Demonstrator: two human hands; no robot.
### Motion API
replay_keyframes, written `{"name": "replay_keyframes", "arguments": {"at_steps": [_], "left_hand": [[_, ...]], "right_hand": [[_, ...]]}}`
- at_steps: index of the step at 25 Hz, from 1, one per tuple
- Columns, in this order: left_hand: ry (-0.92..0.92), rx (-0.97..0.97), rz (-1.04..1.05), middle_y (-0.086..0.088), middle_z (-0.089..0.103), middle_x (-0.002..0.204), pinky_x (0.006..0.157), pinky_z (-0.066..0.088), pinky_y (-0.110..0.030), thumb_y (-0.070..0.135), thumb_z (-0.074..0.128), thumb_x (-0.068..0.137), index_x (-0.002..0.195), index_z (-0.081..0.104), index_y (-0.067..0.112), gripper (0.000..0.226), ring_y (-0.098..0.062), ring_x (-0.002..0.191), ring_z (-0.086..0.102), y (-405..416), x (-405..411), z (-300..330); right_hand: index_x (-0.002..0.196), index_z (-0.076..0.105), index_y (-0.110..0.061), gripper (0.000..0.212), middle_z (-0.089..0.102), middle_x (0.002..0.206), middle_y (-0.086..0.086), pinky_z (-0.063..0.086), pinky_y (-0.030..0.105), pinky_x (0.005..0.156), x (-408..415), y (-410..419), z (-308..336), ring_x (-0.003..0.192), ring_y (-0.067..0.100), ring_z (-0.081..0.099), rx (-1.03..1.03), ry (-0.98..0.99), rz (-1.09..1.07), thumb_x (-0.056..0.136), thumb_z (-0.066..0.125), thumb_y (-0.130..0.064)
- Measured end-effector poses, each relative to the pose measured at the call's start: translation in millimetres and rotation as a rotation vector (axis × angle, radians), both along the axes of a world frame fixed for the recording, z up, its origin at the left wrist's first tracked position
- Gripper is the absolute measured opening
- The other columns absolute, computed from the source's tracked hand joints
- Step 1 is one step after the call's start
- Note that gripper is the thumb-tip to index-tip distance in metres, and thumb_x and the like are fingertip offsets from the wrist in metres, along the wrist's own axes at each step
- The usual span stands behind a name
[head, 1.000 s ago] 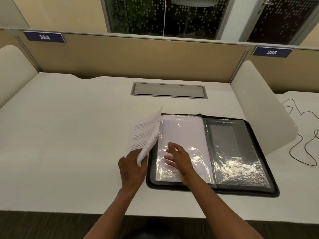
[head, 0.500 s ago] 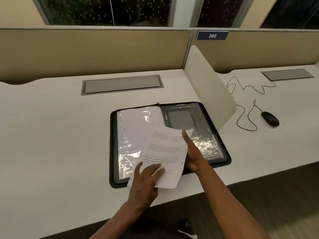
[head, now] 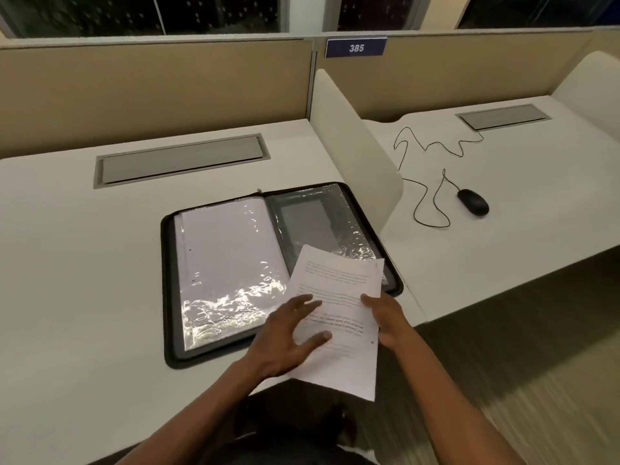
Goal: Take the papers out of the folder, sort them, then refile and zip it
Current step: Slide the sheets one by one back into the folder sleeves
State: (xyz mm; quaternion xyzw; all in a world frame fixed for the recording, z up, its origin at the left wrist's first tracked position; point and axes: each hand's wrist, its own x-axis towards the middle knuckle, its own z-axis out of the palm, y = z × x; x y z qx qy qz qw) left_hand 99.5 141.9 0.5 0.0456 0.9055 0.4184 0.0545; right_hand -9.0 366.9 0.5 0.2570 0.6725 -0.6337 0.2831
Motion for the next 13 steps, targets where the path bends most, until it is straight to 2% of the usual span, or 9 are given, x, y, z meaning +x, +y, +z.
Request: {"name": "replay_keyframes", "arguments": {"at_steps": [2, 3, 5, 7, 9, 11, 13], "left_hand": [[0.118, -0.009, 0.134, 0.004, 0.052, 0.144, 0.11, 0.042, -0.04, 0.051, 0.053, 0.094, 0.139, 0.054, 0.03, 0.05, -0.014, 0.131, 0.049, -1.5, -24.2, -5.5], [0.147, -0.041, 0.184, 0.0, 0.057, 0.138, 0.104, 0.047, -0.041, 0.034, 0.054, 0.093, 0.135, 0.058, 0.023, 0.044, -0.018, 0.125, 0.054, -2.2, -36.4, -6.5], [0.108, -0.115, 0.212, -0.003, 0.062, 0.131, 0.098, 0.05, -0.039, 0.014, 0.053, 0.088, 0.131, 0.061, 0.018, 0.044, -0.023, 0.117, 0.059, -2.4, -62.0, -12.6], [0.042, -0.223, 0.112, -0.002, 0.064, 0.125, 0.092, 0.05, -0.038, 0.015, 0.054, 0.089, 0.128, 0.063, 0.022, 0.04, -0.027, 0.114, 0.059, -1.6, -79.4, -17.5], [0.04, -0.333, 0.01, 0.002, 0.066, 0.114, 0.087, 0.049, -0.037, 0.031, 0.056, 0.091, 0.115, 0.069, 0.026, 0.028, -0.025, 0.11, 0.057, 3.6, -86.4, -20.3], [0.072, -0.378, -0.022, 0.003, 0.064, 0.108, 0.085, 0.047, -0.035, 0.046, 0.061, 0.083, 0.102, 0.073, 0.024, 0.031, -0.02, 0.107, 0.054, 8.8, -86.7, -18.9], [0.087, -0.426, -0.028, 0.005, 0.062, 0.103, 0.084, 0.043, -0.035, 0.045, 0.065, 0.08, 0.094, 0.072, 0.028, 0.024, -0.019, 0.104, 0.054, 13.1, -85.9, -16.9]], "right_hand": [[0.125, 0.063, -0.007, 0.027, 0.071, 0.115, 0.018, 0.058, 0.048, 0.082, 7.1, 25.9, -2.3, 0.102, 0.037, 0.068, -0.053, -0.046, -0.022, 0.098, 0.057, -0.007], [0.126, 0.063, -0.006, 0.029, 0.071, 0.117, 0.02, 0.057, 0.05, 0.085, 12.4, 38.7, -2.5, 0.105, 0.039, 0.067, -0.092, -0.073, -0.018, 0.097, 0.058, -0.006], [0.129, 0.061, -0.004, 0.033, 0.069, 0.12, 0.024, 0.054, 0.054, 0.091, 23.6, 63.4, -2.4, 0.108, 0.042, 0.065, -0.133, -0.122, 0.008, 0.096, 0.058, -0.007], [0.127, 0.062, -0.002, 0.032, 0.07, 0.117, 0.025, 0.053, 0.055, 0.093, 31.9, 83.6, -0.9, 0.104, 0.042, 0.065, -0.116, -0.141, 0.023, 0.096, 0.058, -0.006], [0.127, 0.062, -0.001, 0.031, 0.07, 0.116, 0.026, 0.051, 0.058, 0.097, 36.0, 101.0, -0.9, 0.105, 0.044, 0.064, -0.086, -0.131, 0.027, 0.096, 0.059, -0.006], [0.129, 0.06, -0.001, 0.034, 0.069, 0.117, 0.026, 0.049, 0.06, 0.1, 39.2, 114.6, 1.8, 0.108, 0.045, 0.064, -0.082, -0.115, 0.024, 0.095, 0.059, -0.006], [0.13, 0.059, -0.003, 0.035, 0.069, 0.119, 0.026, 0.051, 0.059, 0.097, 43.6, 124.2, 4.7, 0.11, 0.046, 0.064, -0.095, -0.11, 0.032, 0.095, 0.058, -0.006]]}}
